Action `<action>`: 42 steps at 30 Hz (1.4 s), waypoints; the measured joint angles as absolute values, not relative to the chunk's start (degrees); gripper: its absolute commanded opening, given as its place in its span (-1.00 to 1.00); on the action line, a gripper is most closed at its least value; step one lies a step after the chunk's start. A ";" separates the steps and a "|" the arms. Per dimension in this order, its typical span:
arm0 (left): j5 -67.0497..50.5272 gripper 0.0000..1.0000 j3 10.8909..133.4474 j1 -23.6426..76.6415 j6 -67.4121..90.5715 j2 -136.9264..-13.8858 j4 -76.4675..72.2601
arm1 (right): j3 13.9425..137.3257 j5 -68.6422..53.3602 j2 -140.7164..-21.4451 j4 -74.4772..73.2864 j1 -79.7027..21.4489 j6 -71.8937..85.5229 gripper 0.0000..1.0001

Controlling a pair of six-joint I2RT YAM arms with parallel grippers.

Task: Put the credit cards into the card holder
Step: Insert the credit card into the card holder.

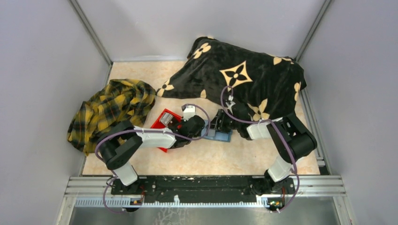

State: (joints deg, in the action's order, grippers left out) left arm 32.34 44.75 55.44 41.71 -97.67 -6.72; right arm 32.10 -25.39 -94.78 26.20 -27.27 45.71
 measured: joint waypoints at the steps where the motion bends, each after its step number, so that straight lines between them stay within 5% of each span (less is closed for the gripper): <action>1: 32.29 -0.17 44.45 55.44 41.74 -97.58 -7.27 | 32.38 -25.10 -94.45 25.52 -27.53 45.47 0.13; 42: 17.61 -0.21 35.90 54.87 49.08 -96.79 -26.20 | 44.95 -0.54 -90.39 -5.50 -30.76 30.70 0.28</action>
